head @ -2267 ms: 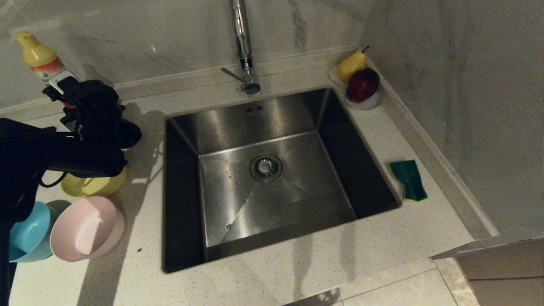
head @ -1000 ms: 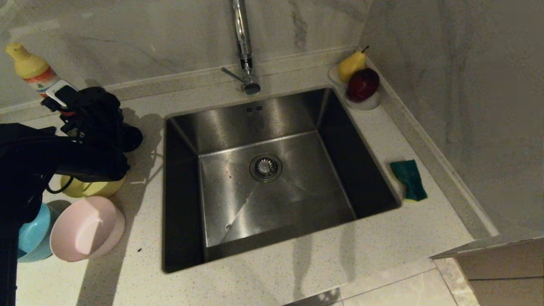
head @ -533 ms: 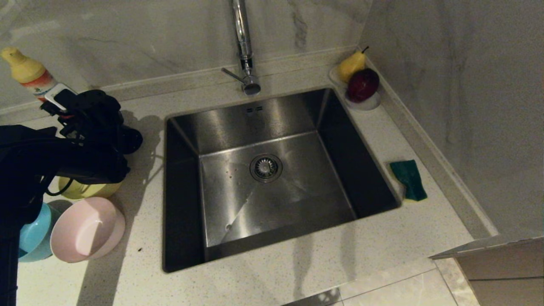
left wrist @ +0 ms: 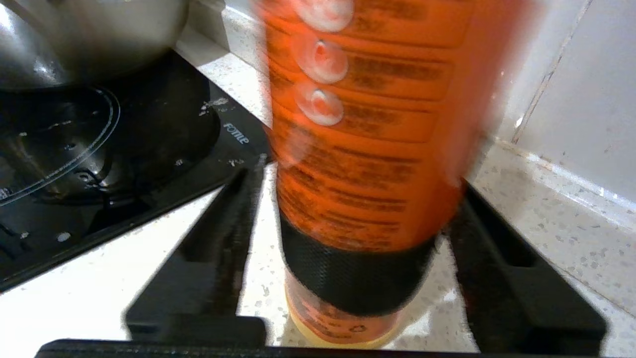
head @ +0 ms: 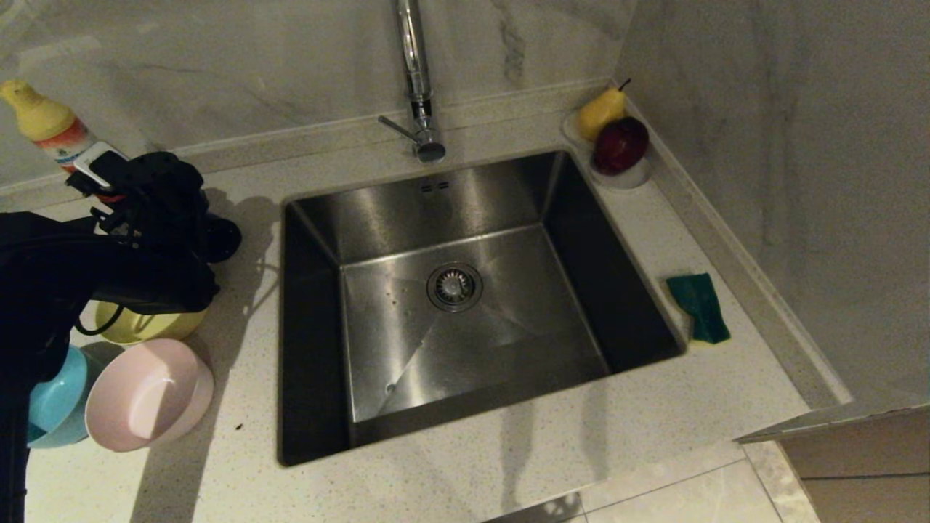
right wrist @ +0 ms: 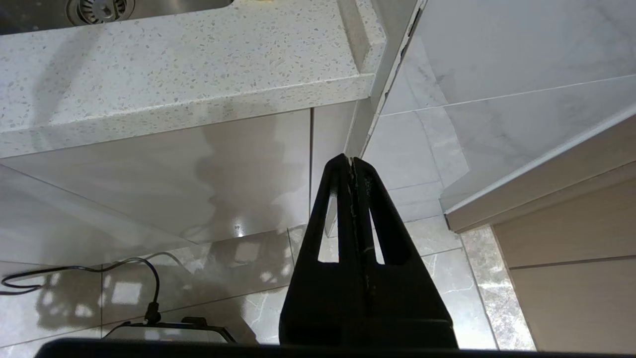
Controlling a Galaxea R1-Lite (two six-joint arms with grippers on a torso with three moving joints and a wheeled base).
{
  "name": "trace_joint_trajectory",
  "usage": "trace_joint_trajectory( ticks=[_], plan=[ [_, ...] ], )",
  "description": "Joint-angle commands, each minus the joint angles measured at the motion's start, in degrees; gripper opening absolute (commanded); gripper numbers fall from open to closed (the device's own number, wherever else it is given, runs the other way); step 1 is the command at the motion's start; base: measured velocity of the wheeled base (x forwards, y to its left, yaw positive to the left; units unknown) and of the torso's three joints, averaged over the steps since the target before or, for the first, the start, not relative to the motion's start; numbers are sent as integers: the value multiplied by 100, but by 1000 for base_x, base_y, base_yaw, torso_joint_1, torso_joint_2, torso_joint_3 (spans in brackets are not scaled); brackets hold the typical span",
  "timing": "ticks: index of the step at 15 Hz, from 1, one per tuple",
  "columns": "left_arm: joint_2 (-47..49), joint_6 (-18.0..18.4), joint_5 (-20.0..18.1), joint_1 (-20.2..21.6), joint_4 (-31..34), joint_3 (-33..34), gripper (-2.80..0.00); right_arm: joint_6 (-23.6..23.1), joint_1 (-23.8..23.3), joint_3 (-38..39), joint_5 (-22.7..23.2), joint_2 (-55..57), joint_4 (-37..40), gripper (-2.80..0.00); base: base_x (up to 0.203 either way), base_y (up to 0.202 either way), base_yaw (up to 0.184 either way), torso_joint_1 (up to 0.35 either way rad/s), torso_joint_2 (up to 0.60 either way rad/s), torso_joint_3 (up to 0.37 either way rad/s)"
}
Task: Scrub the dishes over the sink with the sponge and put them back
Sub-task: Place the dish soap on the table
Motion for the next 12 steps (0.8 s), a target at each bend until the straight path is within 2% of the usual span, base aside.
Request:
trace_joint_trajectory(
  ticks=[1,6,10,12],
  plan=[
    [-119,11,33,2,-40,0,0,-4,2,1,4,-10,0,-280,0,0,0,0,0,0],
    [-427,99,25,-6,-18,3,0,-4,2,0,4,-10,0,-280,0,0,0,0,0,0],
    [-1252,482,-73,-6,65,-10,0,-4,2,1,4,-10,0,-280,0,0,0,0,0,0],
    [-1707,598,-93,-7,355,-54,0,-4,2,1,4,-10,0,-280,0,0,0,0,0,0]
  ],
)
